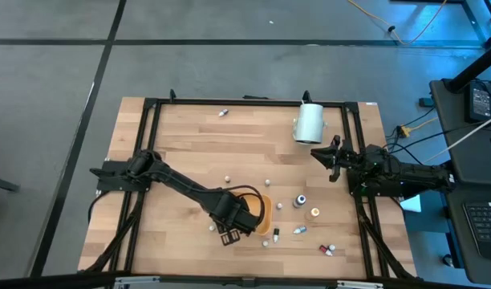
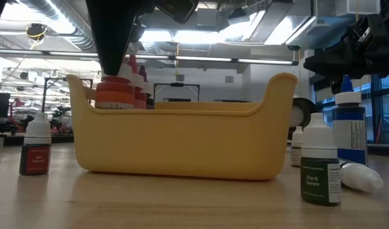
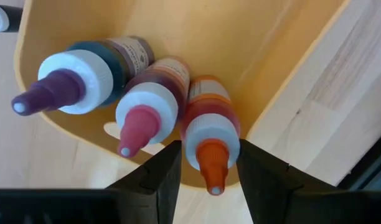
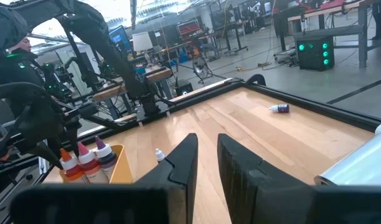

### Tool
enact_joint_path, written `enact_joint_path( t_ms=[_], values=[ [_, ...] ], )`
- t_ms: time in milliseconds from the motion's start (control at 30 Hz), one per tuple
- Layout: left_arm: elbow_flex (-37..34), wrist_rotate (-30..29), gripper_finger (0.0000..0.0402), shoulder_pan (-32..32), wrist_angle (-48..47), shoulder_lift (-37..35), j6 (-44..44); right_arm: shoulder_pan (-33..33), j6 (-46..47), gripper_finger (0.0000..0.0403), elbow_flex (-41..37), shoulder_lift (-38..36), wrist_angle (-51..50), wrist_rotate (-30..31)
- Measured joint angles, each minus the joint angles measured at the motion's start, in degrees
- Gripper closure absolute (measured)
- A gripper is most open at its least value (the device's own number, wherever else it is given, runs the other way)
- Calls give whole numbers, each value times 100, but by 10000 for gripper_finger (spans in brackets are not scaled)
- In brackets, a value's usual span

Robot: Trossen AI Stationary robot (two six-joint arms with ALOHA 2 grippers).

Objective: Pick & Place food coloring
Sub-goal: Put the large orange food coloring bottle in the yellow bin, then put the small pink food coloring bottle in the yellow bin

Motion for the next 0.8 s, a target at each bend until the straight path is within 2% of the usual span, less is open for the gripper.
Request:
enact_joint_path(
  t_ms=[200,533,667,800],
  values=[
    [0,5,228,4,-4,0,-5,1,3,337,0,0,-1,2],
    [33,502,206,30,-102,-39,-4,0,-8,337,0,-1,-2,3],
    [300,452,207,48,-506,-134,-5,1,-10,337,0,0,-2,4],
    [597,157,209,50,-875,-361,70,2,-10,337,2,0,0,7]
  ],
)
